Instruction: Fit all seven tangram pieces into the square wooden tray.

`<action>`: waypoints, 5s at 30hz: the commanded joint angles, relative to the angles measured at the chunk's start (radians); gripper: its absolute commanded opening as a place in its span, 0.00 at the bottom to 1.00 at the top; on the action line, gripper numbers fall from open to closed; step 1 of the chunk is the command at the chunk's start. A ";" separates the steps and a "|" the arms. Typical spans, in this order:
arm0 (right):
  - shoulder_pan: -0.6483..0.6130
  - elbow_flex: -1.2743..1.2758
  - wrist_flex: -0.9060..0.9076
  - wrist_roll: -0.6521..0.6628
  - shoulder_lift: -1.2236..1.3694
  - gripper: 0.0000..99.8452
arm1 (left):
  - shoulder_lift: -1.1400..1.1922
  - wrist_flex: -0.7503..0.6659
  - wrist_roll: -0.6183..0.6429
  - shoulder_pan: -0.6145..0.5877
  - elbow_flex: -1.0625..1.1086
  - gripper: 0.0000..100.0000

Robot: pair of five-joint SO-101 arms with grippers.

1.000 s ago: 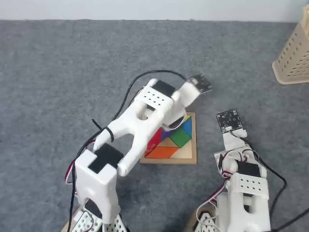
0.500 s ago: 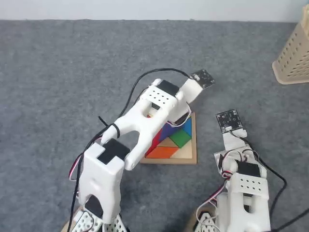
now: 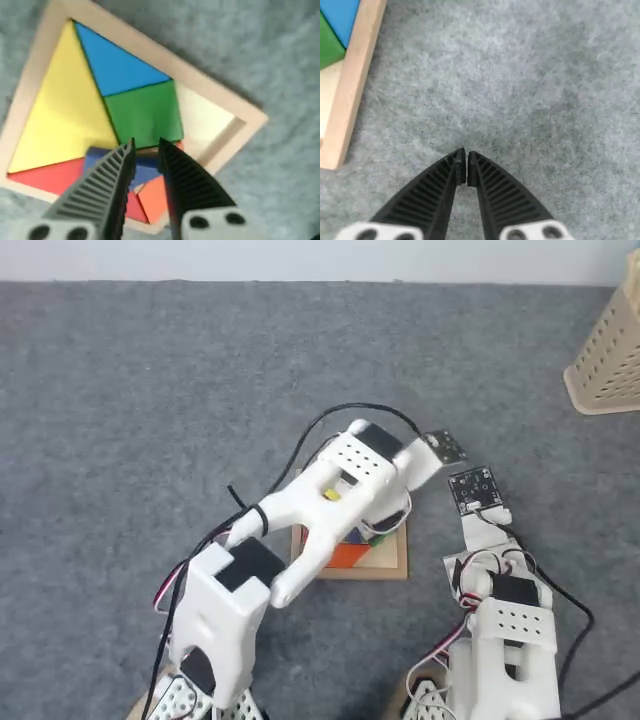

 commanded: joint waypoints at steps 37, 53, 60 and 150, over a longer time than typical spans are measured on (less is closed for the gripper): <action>0.013 -0.006 -0.012 0.009 -0.030 0.01 | -0.470 -0.201 0.437 -0.310 0.443 0.01; 0.013 0.006 -0.018 0.011 -0.039 0.01 | -0.470 -0.227 0.528 -0.304 0.495 0.17; 0.013 0.006 -0.018 0.015 -0.039 0.01 | -0.468 -0.287 0.606 -0.301 0.495 0.17; 0.013 0.006 -0.019 0.014 -0.039 0.01 | -0.468 -0.470 0.571 0.066 0.618 0.17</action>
